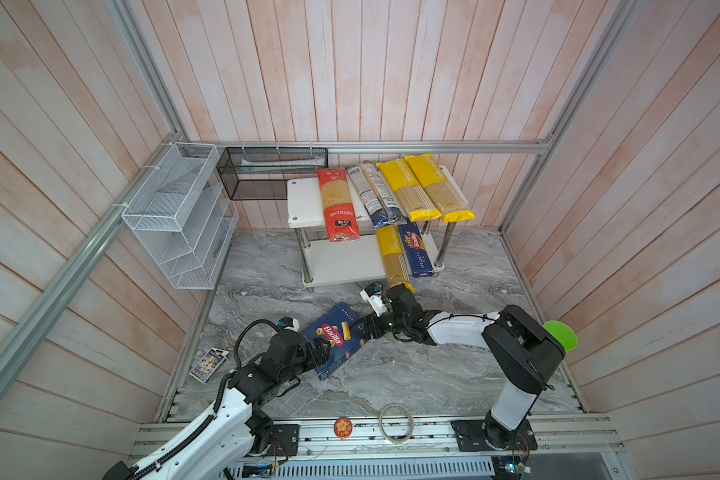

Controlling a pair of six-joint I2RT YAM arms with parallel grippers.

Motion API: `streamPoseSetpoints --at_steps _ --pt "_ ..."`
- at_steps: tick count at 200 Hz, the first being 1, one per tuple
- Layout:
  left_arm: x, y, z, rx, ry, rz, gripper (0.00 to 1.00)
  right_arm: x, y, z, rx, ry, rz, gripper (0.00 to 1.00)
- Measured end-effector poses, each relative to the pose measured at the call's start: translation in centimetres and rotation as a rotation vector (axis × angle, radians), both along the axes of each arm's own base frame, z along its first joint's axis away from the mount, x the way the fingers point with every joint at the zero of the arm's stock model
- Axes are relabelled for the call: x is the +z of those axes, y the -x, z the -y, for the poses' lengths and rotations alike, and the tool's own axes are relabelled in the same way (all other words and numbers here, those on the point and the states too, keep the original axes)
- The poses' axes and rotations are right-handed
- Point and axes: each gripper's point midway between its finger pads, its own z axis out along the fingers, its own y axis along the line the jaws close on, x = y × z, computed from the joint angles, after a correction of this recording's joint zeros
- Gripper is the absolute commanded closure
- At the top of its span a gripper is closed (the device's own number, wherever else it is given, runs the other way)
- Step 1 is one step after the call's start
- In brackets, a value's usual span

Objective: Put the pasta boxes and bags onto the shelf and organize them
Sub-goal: 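Slide the Rigatoni box shelfward with the left gripper while the right grasps it, then lift the Rigatoni box with both grippers and push it onto the lower shelf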

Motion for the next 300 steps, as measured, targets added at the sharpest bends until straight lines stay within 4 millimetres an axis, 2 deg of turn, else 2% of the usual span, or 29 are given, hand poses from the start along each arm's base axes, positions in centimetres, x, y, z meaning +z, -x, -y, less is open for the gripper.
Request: streamPoseSetpoints --at_steps 80,131,171,227,300 --pt "-1.6 0.5 1.1 -0.080 -0.092 -0.006 0.00 0.2 0.4 -1.0 -0.031 -0.012 0.017 0.36" --pt "-1.0 -0.1 1.8 -0.107 -0.137 0.021 0.00 0.7 1.3 0.3 -0.084 -0.029 0.015 0.40" --pt "-0.6 -0.5 2.6 -0.123 -0.153 0.025 0.00 2.4 1.3 1.0 -0.127 -0.053 0.036 0.40" --pt "0.7 -1.7 4.1 -0.141 -0.152 0.043 0.00 7.5 0.3 1.6 -0.187 -0.129 0.155 0.40" --pt "3.1 -4.8 5.1 -0.141 -0.248 0.094 0.00 7.9 -1.6 2.8 -0.290 -0.098 0.216 0.40"
